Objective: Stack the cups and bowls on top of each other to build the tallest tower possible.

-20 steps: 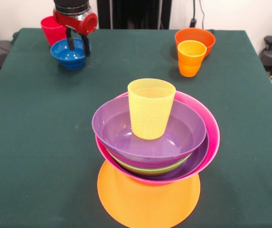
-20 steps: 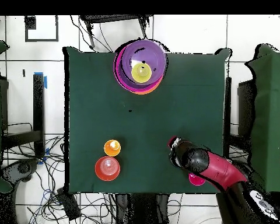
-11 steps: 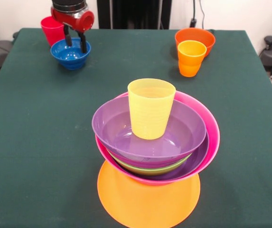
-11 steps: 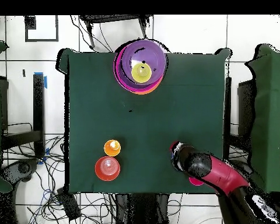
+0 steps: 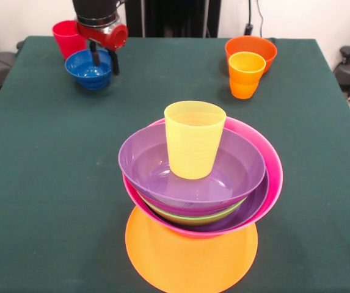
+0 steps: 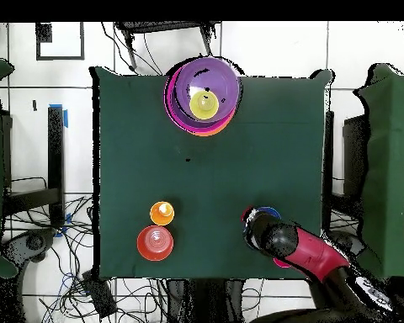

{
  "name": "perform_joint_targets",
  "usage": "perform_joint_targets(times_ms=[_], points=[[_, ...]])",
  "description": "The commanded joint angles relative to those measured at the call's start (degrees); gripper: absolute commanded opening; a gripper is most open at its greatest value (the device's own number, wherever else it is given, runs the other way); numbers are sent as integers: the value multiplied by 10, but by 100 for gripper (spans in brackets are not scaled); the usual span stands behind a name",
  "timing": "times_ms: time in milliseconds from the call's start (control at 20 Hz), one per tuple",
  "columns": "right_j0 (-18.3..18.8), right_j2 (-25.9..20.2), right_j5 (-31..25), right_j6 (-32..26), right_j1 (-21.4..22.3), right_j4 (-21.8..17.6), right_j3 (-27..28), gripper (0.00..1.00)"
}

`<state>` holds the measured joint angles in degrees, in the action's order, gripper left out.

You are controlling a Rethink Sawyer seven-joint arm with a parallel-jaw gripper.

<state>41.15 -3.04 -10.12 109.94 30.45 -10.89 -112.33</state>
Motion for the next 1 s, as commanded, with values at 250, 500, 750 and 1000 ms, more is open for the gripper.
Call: perform_joint_targets(times_ms=[250, 500, 750, 1000], points=[[-10, -33, 6, 44, 1, -18, -15, 100], [-17, -27, 5, 47, -2, -16, -10, 100], [-15, -24, 48, 50, -62, -24, 19, 100], [-12, -27, 76, 51, -108, -26, 42, 100]])
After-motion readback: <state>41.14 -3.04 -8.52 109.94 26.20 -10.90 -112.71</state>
